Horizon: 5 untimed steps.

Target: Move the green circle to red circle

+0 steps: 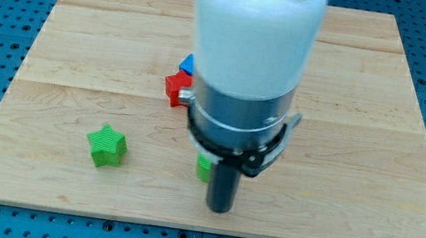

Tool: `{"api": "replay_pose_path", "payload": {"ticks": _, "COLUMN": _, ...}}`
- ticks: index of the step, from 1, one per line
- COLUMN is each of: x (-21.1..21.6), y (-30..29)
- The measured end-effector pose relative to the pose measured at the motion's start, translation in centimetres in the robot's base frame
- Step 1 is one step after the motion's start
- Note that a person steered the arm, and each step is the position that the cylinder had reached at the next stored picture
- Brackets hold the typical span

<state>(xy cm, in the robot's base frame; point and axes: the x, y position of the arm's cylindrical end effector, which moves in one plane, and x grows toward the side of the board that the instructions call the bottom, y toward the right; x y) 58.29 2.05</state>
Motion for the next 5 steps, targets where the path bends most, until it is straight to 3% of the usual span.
{"api": "replay_pose_path", "payload": {"ticks": 1, "x": -4.5, "y": 0.0}}
{"api": "replay_pose_path", "payload": {"ticks": 2, "x": -4.9, "y": 0.0}}
{"api": "replay_pose_path", "payload": {"ticks": 3, "x": -1.1, "y": -1.1}}
{"api": "replay_pose_path", "payload": {"ticks": 4, "x": -1.9, "y": -5.1}}
{"api": "replay_pose_path", "payload": {"ticks": 5, "x": -5.1, "y": -4.3}}
